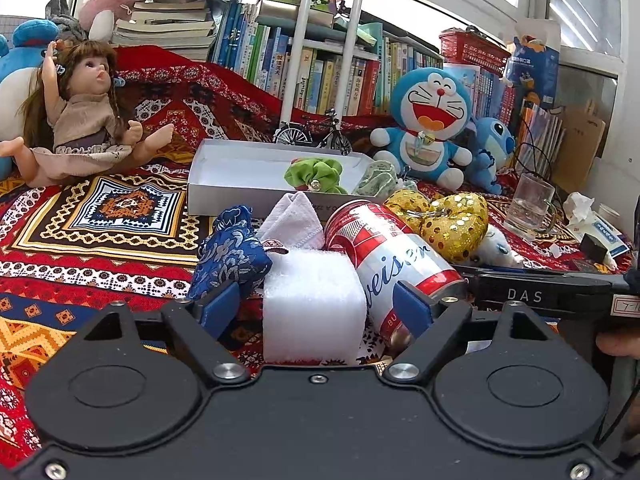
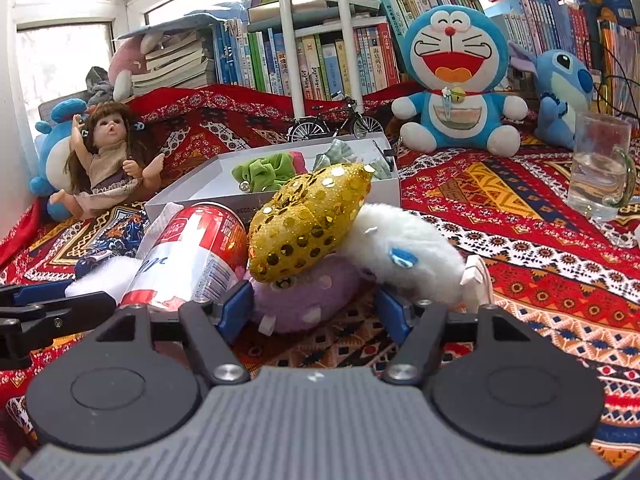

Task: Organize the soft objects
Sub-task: 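Lower the left tool to the white foam block while the right tool approaches the purple plush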

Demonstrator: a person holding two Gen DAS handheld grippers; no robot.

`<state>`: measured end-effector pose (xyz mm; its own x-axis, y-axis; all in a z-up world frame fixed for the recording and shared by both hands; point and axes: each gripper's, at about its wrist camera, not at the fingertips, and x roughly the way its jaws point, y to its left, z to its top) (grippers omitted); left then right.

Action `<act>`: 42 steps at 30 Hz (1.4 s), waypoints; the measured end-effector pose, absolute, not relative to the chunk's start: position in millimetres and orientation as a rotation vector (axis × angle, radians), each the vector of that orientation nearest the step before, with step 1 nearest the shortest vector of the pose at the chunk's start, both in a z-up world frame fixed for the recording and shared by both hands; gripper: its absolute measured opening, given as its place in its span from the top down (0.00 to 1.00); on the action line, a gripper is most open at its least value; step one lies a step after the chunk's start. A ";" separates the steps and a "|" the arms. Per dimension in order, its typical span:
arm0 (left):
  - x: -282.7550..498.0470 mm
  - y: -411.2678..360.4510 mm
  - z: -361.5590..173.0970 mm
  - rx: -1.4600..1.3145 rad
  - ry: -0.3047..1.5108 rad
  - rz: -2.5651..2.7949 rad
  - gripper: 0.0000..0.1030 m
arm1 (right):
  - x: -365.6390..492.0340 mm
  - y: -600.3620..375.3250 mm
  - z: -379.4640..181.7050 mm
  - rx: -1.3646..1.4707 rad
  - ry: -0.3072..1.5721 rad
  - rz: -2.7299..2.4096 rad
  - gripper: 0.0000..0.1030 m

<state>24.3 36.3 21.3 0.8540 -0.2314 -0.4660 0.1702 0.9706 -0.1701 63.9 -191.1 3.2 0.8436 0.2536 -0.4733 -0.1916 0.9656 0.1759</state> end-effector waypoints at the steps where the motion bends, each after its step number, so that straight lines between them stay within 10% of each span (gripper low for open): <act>1: 24.7 36.6 20.9 -0.125 0.506 -0.210 0.19 | 64.5 -191.5 2.9 0.128 0.517 0.238 0.24; 6: 25.5 39.1 19.2 -0.130 0.513 -0.198 0.19 | 68.5 -193.0 1.4 0.147 0.526 0.249 0.23; 21: 24.5 43.0 15.3 -0.141 0.527 -0.196 0.20 | 54.2 -192.6 10.0 0.162 0.513 0.240 0.71; 34: 23.2 43.2 15.6 -0.129 0.533 -0.222 0.49 | 49.1 -206.3 4.3 0.162 0.541 0.162 0.72; 42: 17.9 39.8 18.9 -0.102 0.512 -0.221 0.50 | 49.7 -225.2 -1.4 0.196 0.565 0.082 0.72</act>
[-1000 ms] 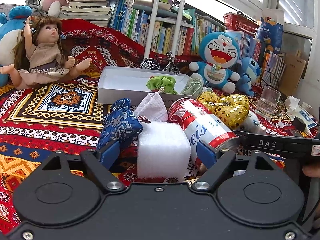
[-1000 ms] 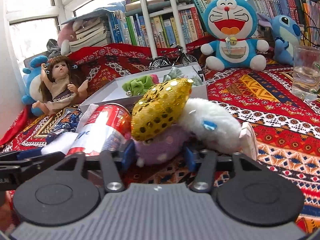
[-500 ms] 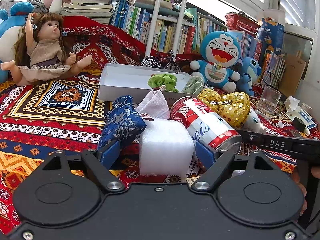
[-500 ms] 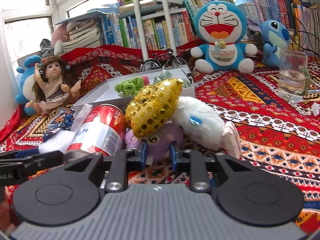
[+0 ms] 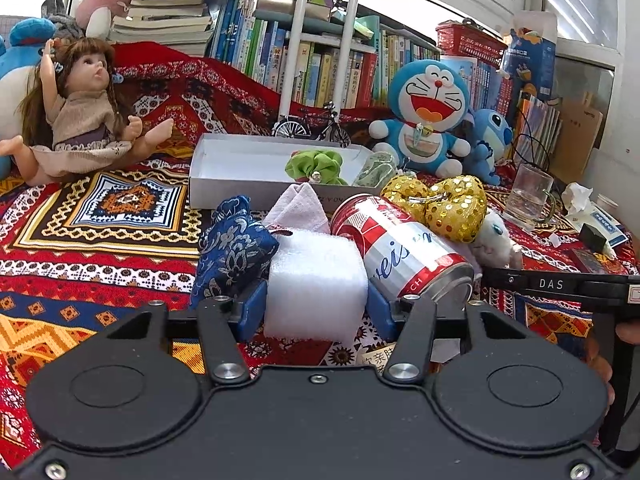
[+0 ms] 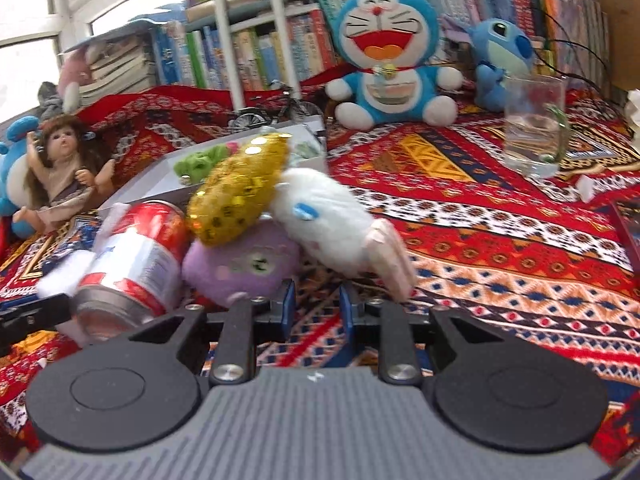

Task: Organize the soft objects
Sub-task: 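Lower the left tool to the white foam block while the right tool approaches the purple plush, then close the left tool on the foam block while the right tool grips the purple plush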

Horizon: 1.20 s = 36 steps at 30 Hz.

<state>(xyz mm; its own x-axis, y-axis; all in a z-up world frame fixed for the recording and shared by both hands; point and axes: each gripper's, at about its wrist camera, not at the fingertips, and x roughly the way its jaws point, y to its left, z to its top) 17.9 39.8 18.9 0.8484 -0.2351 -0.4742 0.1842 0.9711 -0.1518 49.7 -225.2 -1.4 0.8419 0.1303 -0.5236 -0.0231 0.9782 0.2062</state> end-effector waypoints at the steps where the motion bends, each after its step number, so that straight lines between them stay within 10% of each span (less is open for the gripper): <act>1: 16.7 39.8 19.9 -0.099 0.505 -0.217 0.50 | 48.9 -227.3 -1.1 0.205 0.562 0.081 0.71; 15: 11.4 40.2 30.0 -0.080 0.467 -0.217 0.50 | 42.8 -216.5 6.8 0.210 0.494 0.178 0.42; 36: 9.3 40.4 33.3 -0.087 0.460 -0.245 0.40 | 58.6 -198.4 3.4 0.161 0.529 0.206 0.33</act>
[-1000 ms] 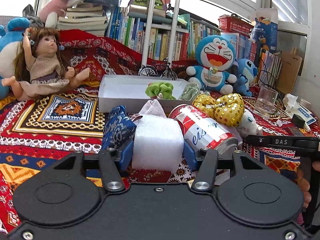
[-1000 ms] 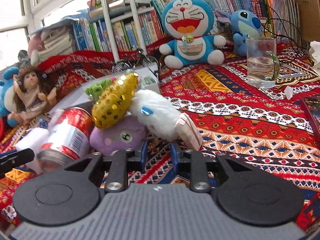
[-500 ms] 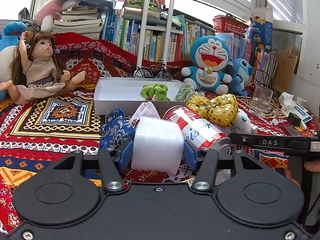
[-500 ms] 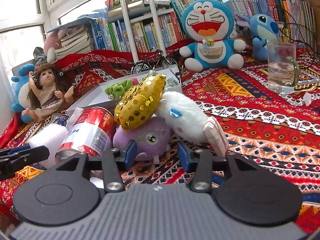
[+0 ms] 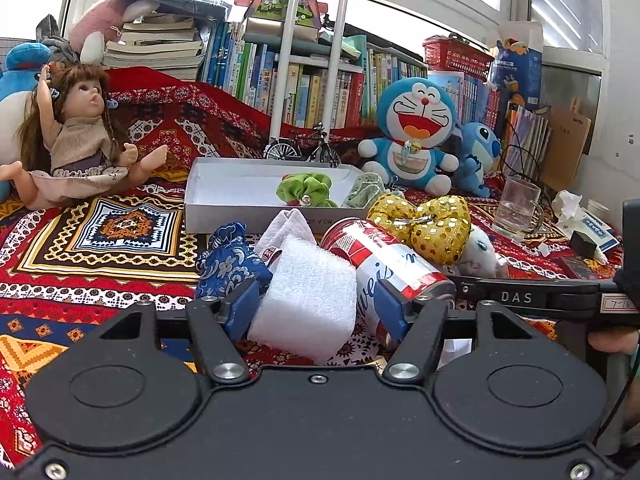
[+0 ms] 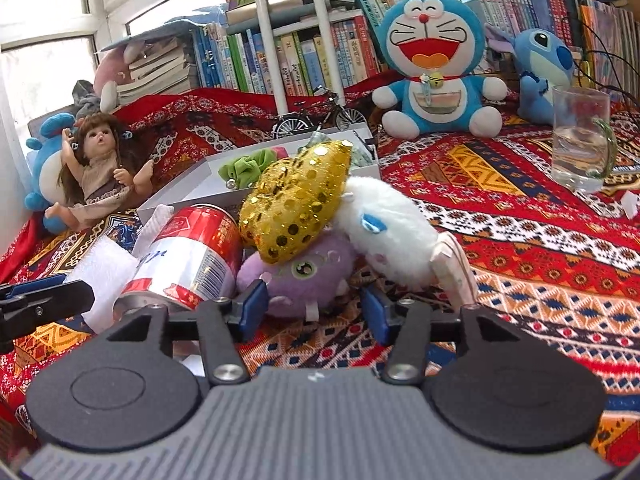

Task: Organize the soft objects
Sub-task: 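Close the left tool on the foam block while the right tool grips the purple plush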

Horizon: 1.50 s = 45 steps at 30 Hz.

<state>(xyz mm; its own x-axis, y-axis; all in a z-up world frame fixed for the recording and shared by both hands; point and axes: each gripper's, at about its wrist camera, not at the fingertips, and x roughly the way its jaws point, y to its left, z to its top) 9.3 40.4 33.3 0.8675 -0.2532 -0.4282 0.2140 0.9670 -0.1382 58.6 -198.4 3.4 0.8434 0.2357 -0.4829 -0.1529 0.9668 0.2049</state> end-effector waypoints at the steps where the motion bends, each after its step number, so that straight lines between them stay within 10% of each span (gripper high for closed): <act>1: 8.8 40.0 33.8 -0.089 0.454 -0.242 0.41 | 60.7 -196.9 4.8 0.152 0.525 0.208 0.31; 15: -5.8 33.4 36.6 -0.020 0.430 -0.238 0.52 | 97.5 -195.7 -1.0 0.246 0.560 0.229 0.20; 20: -3.4 28.1 30.5 0.036 0.423 -0.225 0.36 | 97.9 -200.6 -6.7 0.285 0.560 0.238 0.20; 45: 10.0 29.6 33.5 -0.008 0.403 -0.210 0.45 | 72.7 -204.4 -0.3 0.299 0.519 0.251 0.42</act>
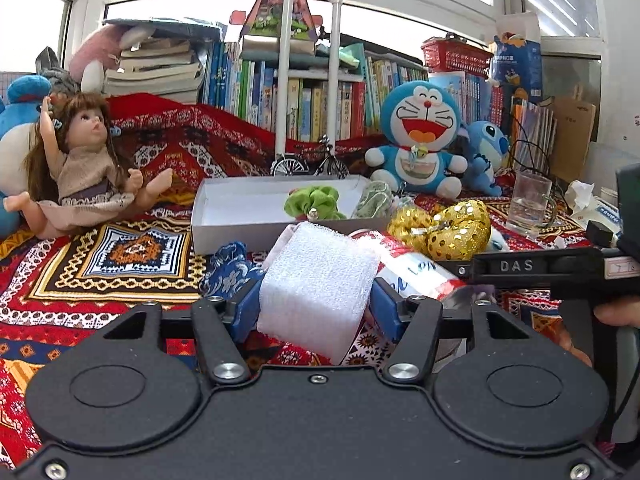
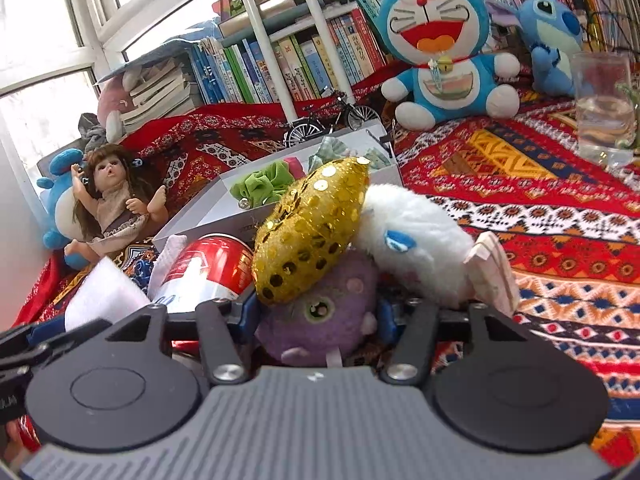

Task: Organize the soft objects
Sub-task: 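Close the left tool on the foam block while the right tool grips the purple plush, then carry the foam block and purple plush in both tools over the white tray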

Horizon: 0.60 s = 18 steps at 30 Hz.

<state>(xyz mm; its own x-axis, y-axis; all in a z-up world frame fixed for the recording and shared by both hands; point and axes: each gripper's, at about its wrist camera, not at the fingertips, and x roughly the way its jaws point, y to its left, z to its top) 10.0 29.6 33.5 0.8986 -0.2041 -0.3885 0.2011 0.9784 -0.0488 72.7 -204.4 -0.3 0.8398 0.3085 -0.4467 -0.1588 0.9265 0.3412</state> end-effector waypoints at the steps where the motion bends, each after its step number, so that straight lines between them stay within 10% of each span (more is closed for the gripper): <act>1: 9.4 29.6 34.8 -0.011 0.400 -0.209 0.45 | 69.5 -204.9 2.2 0.291 0.511 0.248 0.42; 18: -0.6 36.0 53.3 -0.036 0.359 -0.208 0.45 | 36.2 -226.9 20.5 0.255 0.474 0.160 0.42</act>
<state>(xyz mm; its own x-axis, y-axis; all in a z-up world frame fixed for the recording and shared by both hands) -0.6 36.0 53.3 0.9152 -0.2083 -0.3451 0.1956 0.9781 -0.0716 36.2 -226.9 20.5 0.8781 0.2110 -0.4293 -0.0933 0.9558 0.2789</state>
